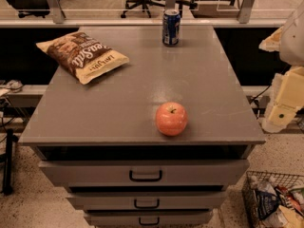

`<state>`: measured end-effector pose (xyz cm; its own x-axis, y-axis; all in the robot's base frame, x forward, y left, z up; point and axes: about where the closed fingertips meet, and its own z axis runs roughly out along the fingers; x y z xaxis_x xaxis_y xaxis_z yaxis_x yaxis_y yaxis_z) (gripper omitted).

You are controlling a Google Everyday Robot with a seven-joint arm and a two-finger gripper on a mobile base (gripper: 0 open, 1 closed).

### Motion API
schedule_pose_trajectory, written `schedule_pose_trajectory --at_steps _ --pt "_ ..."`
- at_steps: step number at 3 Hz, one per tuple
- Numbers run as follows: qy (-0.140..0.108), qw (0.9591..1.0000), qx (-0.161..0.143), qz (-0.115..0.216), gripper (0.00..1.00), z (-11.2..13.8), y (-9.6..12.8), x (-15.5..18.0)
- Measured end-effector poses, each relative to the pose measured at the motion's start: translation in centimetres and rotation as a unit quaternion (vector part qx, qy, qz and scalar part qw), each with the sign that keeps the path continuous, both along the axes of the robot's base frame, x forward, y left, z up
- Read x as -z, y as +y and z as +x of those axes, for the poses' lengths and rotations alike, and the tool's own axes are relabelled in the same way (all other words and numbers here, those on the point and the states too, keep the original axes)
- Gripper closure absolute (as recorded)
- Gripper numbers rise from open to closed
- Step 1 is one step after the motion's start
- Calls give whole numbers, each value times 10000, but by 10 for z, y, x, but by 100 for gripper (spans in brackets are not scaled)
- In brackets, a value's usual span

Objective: Pick brown chip bag

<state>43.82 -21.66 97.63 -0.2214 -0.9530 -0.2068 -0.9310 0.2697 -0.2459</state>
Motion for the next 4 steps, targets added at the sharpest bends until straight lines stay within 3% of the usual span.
schedule_pose_trajectory --at_steps 2,3,4 --pt "-58 9999 -114 69 0 5 5 -1" --pt "-152 9968 -608 505 0 33 41 11" --pt "-336 9869 -1070 1158 0 75 98 28"
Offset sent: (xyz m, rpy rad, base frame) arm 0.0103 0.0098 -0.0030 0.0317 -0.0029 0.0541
